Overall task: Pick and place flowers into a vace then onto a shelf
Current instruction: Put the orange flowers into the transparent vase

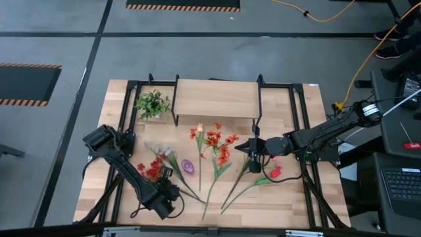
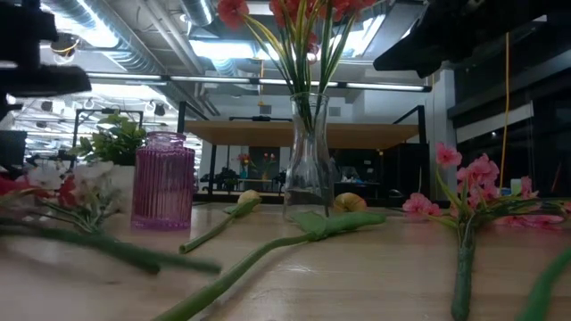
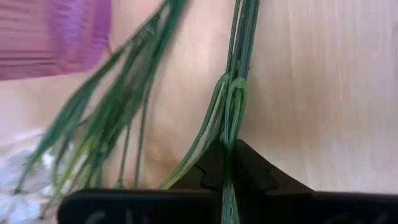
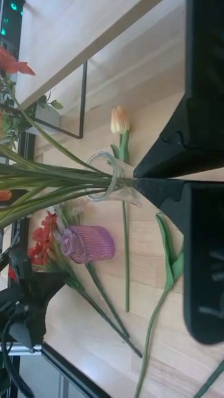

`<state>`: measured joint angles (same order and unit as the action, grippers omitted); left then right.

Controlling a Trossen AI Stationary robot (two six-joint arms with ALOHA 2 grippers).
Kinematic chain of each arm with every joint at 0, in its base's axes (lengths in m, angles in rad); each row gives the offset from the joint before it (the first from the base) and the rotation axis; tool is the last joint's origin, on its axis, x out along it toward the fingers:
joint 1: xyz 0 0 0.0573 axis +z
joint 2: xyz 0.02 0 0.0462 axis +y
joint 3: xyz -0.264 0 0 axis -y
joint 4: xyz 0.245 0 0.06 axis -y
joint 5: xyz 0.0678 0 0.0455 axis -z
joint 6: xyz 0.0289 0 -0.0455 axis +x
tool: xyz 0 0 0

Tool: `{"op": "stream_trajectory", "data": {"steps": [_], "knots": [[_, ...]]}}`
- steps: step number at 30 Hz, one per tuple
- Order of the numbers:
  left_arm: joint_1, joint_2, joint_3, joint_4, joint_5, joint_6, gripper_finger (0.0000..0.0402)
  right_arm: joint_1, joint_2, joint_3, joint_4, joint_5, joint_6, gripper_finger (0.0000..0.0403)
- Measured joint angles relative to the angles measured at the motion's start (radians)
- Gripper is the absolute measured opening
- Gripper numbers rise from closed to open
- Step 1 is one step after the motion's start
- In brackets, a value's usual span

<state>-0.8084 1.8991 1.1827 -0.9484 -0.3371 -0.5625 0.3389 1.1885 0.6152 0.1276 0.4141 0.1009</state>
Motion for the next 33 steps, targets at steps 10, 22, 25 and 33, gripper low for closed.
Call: {"op": "stream_trajectory", "data": {"steps": [10,22,25,33], "knots": [[-0.002,-0.003,0.079,-0.147,-0.009,0.0,0.0007,0.0,0.0,0.0,-0.001,0.0,0.003,0.0016],[-0.002,-0.006,0.228,-0.33,-0.095,0.0,0.0007,0.0,0.0,0.0,-0.001,0.0,0.022,0.0016],[-0.002,-0.006,0.267,-0.395,-0.097,-0.001,0.0007,0.0,0.0,0.0,-0.002,0.0,0.029,0.0016],[-0.001,-0.007,0.359,-0.509,-0.189,0.006,0.0007,0.0,0.0,0.0,-0.039,0.0,0.044,0.0016]]}}
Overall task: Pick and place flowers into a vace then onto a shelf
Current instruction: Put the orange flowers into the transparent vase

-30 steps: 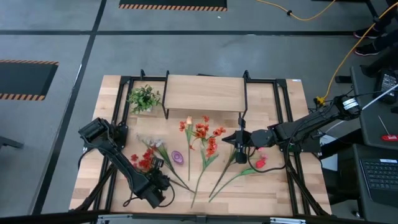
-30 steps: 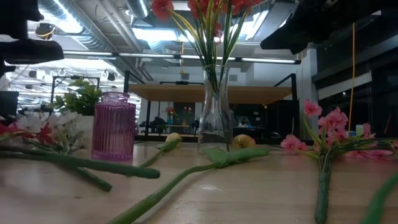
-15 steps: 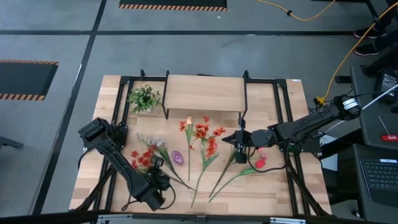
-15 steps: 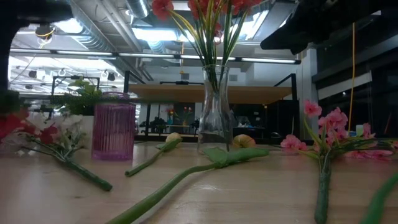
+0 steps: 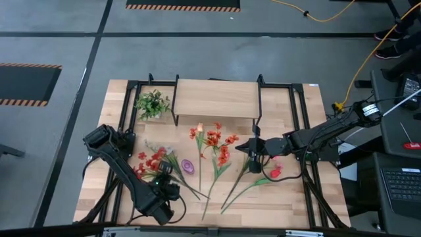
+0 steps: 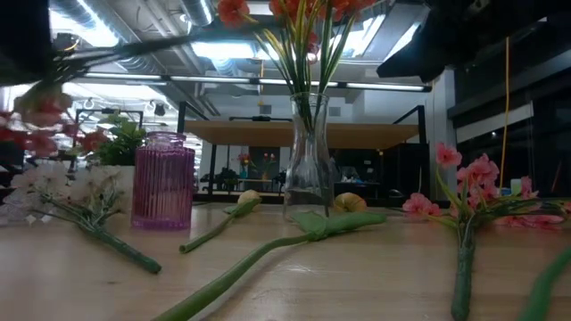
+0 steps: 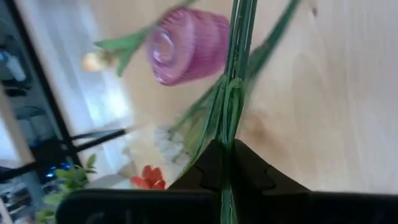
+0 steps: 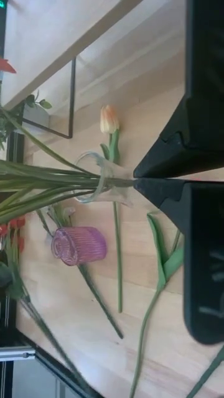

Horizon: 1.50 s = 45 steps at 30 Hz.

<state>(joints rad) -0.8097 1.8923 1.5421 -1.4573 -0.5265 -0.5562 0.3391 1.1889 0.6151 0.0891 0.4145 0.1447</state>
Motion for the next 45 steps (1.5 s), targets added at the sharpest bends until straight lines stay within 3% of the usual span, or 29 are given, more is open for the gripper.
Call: {"op": "stream_trajectory", "data": {"steps": [10,20,29,35,40,45], "knots": [[0.001,0.0,0.031,-0.061,-0.121,0.081,0.0007,0.0,0.0,0.0,-0.001,-0.004,0.091,0.0016],[0.005,0.0,0.031,-0.08,-0.296,0.202,0.0008,0.001,0.0,0.0,0.092,-0.179,0.119,0.0016],[0.048,0.019,0.032,-0.024,-0.362,0.362,0.0008,0.067,0.007,0.0,0.148,-0.177,0.192,0.0016],[0.061,0.052,0.032,-0.002,-0.424,0.443,0.0008,0.139,0.092,0.0,0.24,-0.104,0.195,0.0016],[0.066,0.071,0.032,0.026,-0.451,0.489,0.0008,0.151,0.179,0.0,0.387,-0.101,0.193,0.0016],[0.066,0.089,0.032,0.08,-0.543,0.581,0.0008,0.146,0.269,0.0,0.502,-0.094,0.193,0.0016]]}}
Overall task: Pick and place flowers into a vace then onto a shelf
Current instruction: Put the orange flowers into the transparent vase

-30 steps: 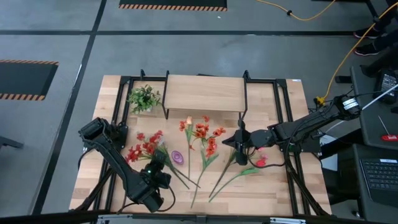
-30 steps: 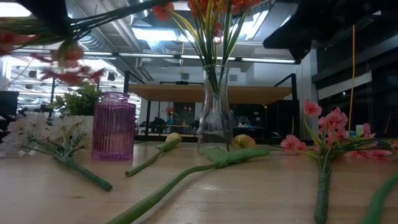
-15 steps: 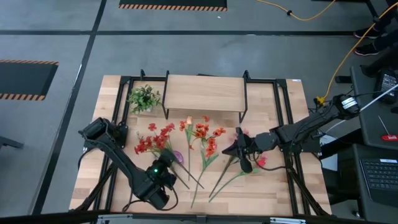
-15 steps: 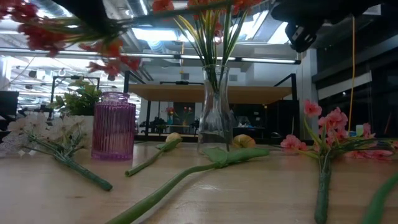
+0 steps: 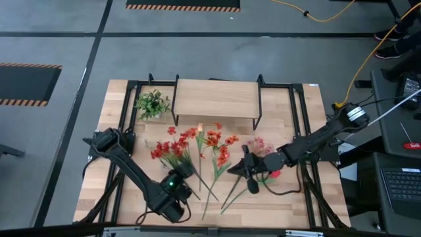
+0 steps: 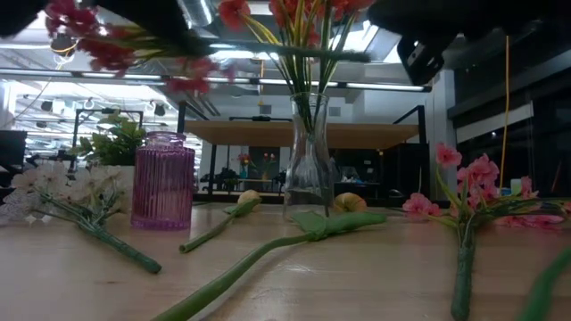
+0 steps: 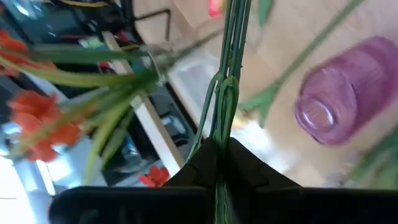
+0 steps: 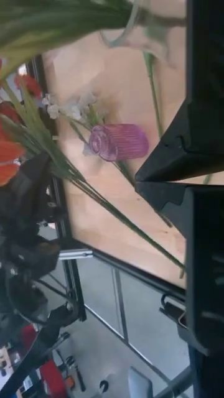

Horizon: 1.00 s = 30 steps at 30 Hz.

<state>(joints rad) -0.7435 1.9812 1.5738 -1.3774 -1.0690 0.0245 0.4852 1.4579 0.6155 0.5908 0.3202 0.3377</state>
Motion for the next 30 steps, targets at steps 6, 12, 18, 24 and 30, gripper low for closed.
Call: {"op": "stream_trajectory", "data": {"steps": [6,12,18,24,30], "knots": [[-0.001,0.008,0.0,0.097,-0.05,0.11,0.0008,-0.014,0.088,0.0,0.126,0.001,0.038,0.0016],[-0.001,0.008,0.0,0.159,-0.073,0.195,0.0008,-0.04,0.164,0.02,0.19,0.0,0.054,0.0019],[-0.001,0.008,0.0,0.16,-0.073,0.199,0.0008,-0.065,0.207,0.079,0.197,-0.023,0.11,0.006],[-0.001,0.008,0.0,0.159,-0.073,0.199,0.0008,-0.087,0.261,0.155,0.194,-0.112,0.137,0.012],[-0.001,0.008,0.0,0.159,-0.072,0.199,0.0008,-0.112,0.294,0.209,0.191,-0.112,0.159,0.0149]]}}
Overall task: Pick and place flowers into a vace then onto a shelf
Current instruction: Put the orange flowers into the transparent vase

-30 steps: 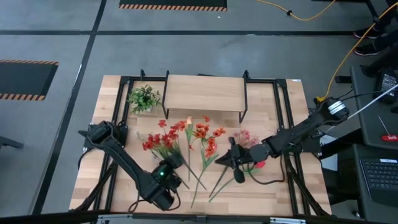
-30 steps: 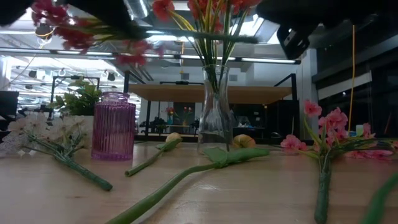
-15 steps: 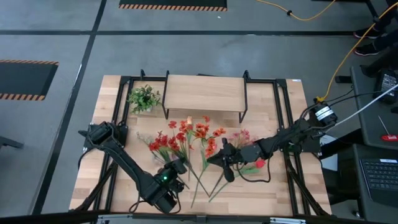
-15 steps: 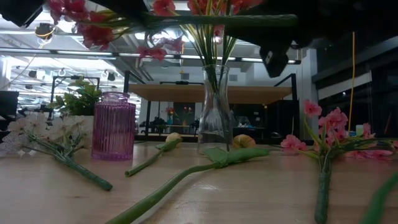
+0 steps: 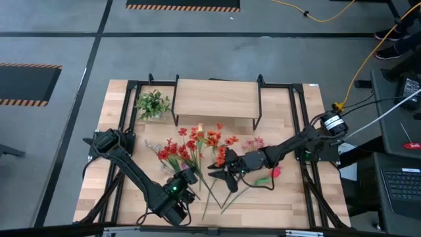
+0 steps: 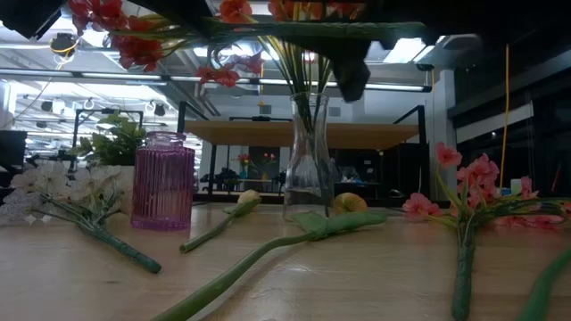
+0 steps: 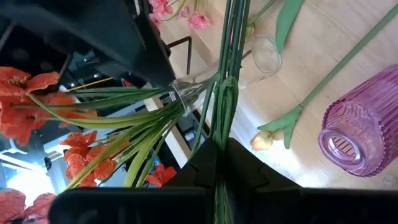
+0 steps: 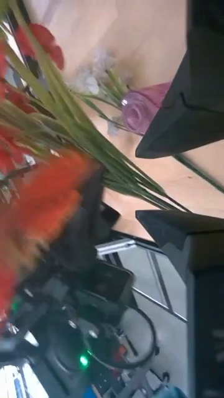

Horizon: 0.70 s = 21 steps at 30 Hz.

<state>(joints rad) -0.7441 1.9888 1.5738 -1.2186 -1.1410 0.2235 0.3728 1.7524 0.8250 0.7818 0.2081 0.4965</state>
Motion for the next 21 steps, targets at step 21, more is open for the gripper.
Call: {"op": "stream_trajectory", "data": {"steps": [21], "knots": [[0.025,0.0,0.0,0.017,-0.013,0.052,0.0009,-0.023,0.133,0.124,-0.009,-0.09,0.042,0.0149]]}}
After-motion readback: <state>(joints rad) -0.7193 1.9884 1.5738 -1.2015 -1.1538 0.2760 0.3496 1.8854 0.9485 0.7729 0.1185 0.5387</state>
